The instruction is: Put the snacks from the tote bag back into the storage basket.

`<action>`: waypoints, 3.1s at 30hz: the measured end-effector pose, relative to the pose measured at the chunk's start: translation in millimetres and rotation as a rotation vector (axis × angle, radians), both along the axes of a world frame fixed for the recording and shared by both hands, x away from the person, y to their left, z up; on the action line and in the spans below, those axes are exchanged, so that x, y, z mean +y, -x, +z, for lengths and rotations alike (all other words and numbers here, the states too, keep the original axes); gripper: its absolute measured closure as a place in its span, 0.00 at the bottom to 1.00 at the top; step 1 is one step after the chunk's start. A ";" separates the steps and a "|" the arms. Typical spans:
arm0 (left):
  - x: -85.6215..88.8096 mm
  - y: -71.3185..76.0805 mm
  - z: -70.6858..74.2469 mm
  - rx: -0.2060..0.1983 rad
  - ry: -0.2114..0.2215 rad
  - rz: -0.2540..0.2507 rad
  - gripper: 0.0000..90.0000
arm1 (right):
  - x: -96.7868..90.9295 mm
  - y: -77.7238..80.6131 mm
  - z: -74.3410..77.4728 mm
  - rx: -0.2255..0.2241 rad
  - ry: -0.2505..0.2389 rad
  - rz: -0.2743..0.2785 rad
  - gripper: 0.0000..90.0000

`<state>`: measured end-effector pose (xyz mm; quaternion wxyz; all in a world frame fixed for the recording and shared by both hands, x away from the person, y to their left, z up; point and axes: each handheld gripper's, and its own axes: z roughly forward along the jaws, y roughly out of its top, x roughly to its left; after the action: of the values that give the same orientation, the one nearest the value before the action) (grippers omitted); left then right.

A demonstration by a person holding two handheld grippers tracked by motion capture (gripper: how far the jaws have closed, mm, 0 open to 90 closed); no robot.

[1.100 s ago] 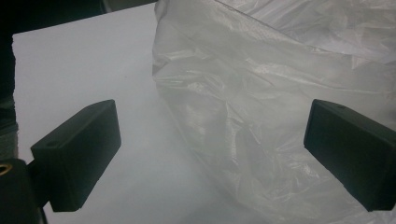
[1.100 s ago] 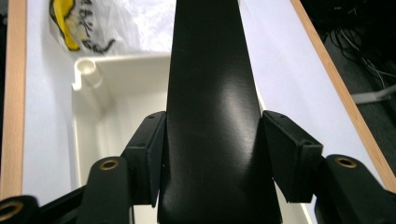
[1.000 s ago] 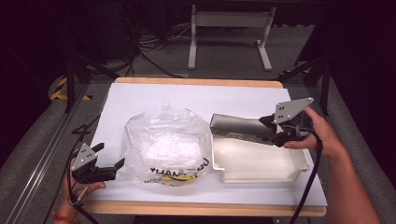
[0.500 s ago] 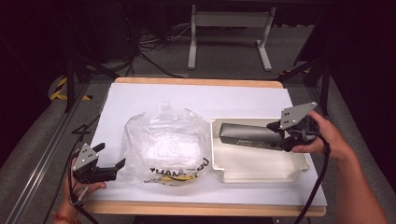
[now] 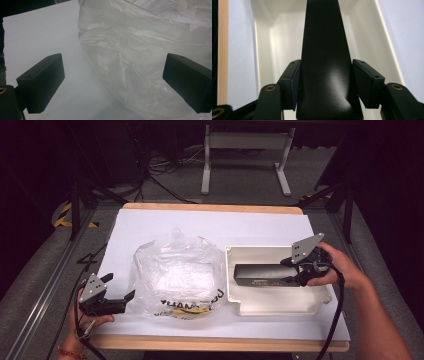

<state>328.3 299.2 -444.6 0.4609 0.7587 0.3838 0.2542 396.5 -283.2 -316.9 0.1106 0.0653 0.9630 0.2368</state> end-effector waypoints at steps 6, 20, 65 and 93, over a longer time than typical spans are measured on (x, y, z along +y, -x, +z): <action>-0.9 -0.1 0.0 0.001 -0.011 -0.005 0.05 | -0.1 -3.3 -9.7 0.028 -0.005 0.020 0.48; -1.9 0.5 -0.7 0.003 -0.015 -0.011 0.05 | -4.1 -15.5 -20.8 0.057 0.043 0.044 0.47; -3.8 0.1 -2.3 0.014 -0.026 -0.025 0.05 | -9.4 -28.7 -47.5 0.045 0.319 -0.083 0.43; -4.7 0.2 -2.3 0.017 -0.031 -0.032 0.05 | -24.7 -22.8 -34.2 -0.058 0.300 -0.166 0.40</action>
<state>328.1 294.5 -447.0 0.4500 0.7740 0.3715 0.2460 419.3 -307.8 -351.1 0.1658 0.1205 0.9753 0.0824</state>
